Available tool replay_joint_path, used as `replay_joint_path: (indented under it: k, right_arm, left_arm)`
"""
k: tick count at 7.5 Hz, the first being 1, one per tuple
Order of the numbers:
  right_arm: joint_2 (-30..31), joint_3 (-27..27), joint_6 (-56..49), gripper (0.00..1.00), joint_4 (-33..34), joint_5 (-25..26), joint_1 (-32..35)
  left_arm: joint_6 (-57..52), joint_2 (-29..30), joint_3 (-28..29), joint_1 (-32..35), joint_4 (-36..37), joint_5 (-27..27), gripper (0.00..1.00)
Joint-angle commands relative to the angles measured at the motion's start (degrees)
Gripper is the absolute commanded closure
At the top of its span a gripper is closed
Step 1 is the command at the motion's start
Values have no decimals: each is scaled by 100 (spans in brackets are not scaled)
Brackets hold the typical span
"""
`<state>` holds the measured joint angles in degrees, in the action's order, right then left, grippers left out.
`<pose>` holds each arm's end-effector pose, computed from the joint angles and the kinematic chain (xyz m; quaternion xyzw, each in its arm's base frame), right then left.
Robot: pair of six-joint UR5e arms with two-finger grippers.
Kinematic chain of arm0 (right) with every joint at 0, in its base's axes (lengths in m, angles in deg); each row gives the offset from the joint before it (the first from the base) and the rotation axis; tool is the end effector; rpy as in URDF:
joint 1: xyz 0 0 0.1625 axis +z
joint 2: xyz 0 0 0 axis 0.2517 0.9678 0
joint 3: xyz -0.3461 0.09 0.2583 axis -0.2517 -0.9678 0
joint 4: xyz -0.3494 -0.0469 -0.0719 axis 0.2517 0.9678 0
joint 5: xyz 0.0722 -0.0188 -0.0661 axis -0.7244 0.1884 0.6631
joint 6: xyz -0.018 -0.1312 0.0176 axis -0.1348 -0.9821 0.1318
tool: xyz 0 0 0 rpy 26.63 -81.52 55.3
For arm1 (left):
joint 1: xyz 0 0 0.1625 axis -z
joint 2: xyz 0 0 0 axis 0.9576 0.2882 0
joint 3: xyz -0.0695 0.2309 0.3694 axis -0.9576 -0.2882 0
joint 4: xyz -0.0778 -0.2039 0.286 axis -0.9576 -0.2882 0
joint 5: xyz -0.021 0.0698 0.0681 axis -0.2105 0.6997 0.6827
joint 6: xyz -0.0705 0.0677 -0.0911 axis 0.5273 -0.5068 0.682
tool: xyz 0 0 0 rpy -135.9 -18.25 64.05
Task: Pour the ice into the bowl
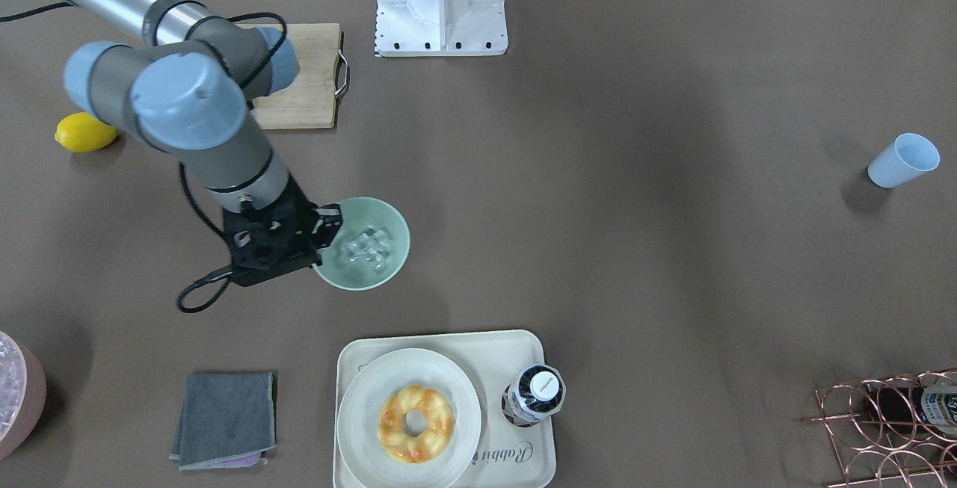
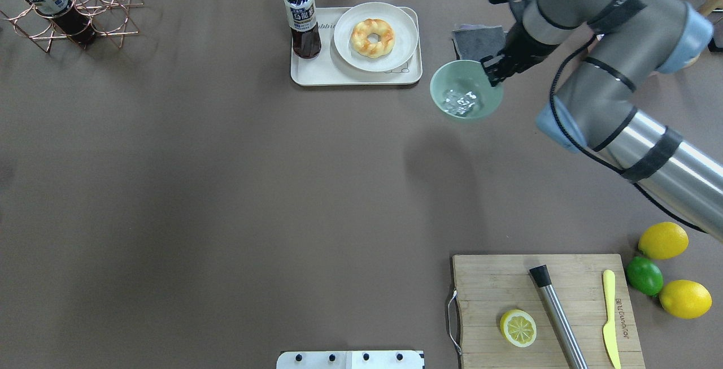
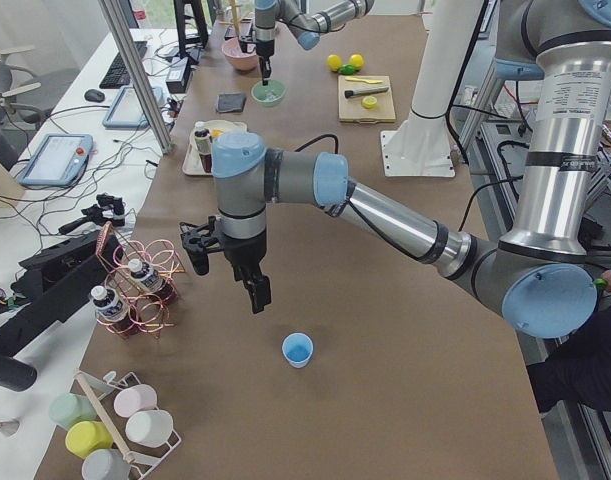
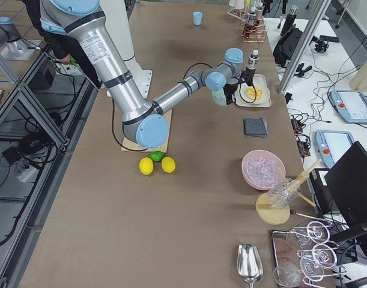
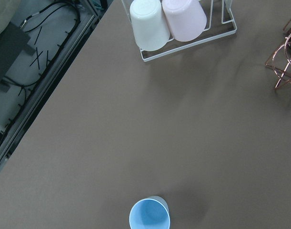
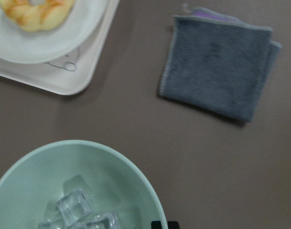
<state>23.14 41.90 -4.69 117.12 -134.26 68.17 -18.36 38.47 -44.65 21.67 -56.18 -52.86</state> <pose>-0.3451 -0.5664 0.3879 0.1108 -0.4136 -0.1236 0.8952 -0.1012 -0.4430 0.5738 -0.0355 0.2725 -0.2671 0.9237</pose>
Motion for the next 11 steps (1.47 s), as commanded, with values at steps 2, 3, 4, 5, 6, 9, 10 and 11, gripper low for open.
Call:
replay_joint_path:
  k: [2, 3, 4, 5, 6, 9, 10, 11]
  right_arm:
    - [1744, 196, -913, 100, -431, -824, 1362]
    - [2062, 48, -1278, 100, -783, -859, 1573]
    - [2170, -363, -2013, 100, -890, -1034, 1923]
    - [2180, -645, -2586, 100, -883, -1131, 2223]
    - [2328, -657, -2757, 100, -883, -1141, 2391]
    - [2461, -998, -3503, 100, -892, -1158, 2594]
    - [2452, -1122, -3601, 100, -926, -1158, 2630]
    - [2469, -1410, -3602, 100, -1292, -1150, 2630]
  left_arm:
    - [-1434, -410, 785, 211, -1321, -989, 3]
    - [-1543, -427, 804, 194, -1330, -1254, 3]
    - [-1553, -454, 786, 132, -1339, -1457, 3]
    - [-1553, -463, 830, -33, -1330, -1667, 3]
    - [-1544, -541, 822, -253, -1339, -1748, 3]
    - [-1553, -909, 944, -422, -1908, -1775, 3]
    - [-1553, -1042, 1179, -422, -2371, -1766, 3]
    - [-1544, -1052, 1504, -413, -2759, -1766, 3]
